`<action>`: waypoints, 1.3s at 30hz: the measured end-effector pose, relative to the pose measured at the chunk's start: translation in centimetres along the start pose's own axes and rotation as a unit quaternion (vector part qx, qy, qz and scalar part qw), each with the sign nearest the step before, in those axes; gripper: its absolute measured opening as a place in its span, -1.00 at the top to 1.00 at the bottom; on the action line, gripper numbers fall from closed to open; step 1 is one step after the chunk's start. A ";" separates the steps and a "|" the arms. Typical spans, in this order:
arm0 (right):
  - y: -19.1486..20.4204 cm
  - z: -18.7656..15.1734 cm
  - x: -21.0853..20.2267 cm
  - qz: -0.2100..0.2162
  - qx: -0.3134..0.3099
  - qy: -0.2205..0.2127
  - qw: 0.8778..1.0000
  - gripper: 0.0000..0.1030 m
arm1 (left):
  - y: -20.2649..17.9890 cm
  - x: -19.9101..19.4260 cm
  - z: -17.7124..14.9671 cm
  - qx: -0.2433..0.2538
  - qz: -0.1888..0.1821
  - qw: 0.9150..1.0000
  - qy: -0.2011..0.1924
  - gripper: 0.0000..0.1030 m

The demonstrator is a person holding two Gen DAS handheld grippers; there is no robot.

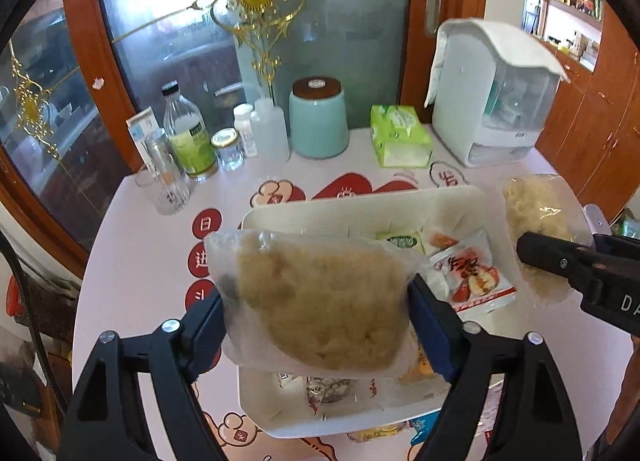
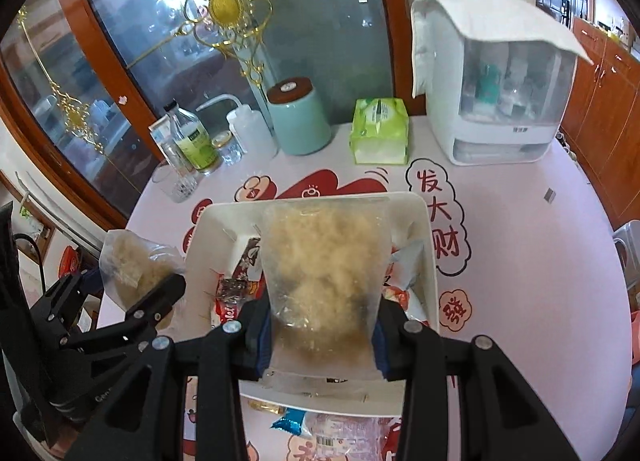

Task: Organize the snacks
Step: 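Open both tools to drop the bread-floss bags into the tray, then move both tools back toward the remaining snacks beside the tray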

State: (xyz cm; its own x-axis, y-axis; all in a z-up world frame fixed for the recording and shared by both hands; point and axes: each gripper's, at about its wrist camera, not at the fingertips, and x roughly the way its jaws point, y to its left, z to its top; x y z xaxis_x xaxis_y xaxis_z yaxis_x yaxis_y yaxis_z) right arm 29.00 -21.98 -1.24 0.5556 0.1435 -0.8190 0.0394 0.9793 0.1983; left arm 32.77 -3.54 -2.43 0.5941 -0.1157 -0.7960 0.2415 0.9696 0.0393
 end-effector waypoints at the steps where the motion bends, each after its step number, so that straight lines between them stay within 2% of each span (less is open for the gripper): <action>1: 0.0 0.0 0.5 -0.001 0.001 0.007 1.000 0.21 | -0.1 0.5 -0.1 0.001 -0.002 1.000 0.011 -0.73; 2: 0.1 -0.1 1.1 0.000 0.000 0.015 1.000 0.15 | -0.2 1.0 -0.3 0.001 -0.006 1.000 0.020 -0.86; 3: 0.1 -0.2 1.4 0.000 -0.002 0.018 1.000 0.06 | -0.2 1.2 -0.4 0.000 -0.006 1.000 0.026 -0.91; 8: 0.1 -0.9 2.0 -0.004 -0.001 0.020 1.000 -0.17 | -0.1 1.6 -1.3 -0.006 -0.002 0.999 0.038 -0.91; 26: 0.6 -3.6 -0.4 0.008 -0.005 0.019 1.000 -0.18 | -0.7 -2.1 -3.0 0.006 -0.003 1.000 0.019 -0.91; 39: 1.8 -7.5 -5.2 0.004 -0.015 -0.006 1.000 -0.18 | -0.2 -8.3 -5.6 0.003 -0.027 0.999 -0.019 -0.91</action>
State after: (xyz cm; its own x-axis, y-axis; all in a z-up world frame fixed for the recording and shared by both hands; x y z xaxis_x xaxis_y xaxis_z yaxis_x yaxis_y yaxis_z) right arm 19.92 -19.88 -0.66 0.5653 0.1505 -0.8110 0.0091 0.9820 0.1886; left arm 23.51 -1.56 0.74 0.6091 -0.1770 -0.7731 0.2787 0.9604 -0.0003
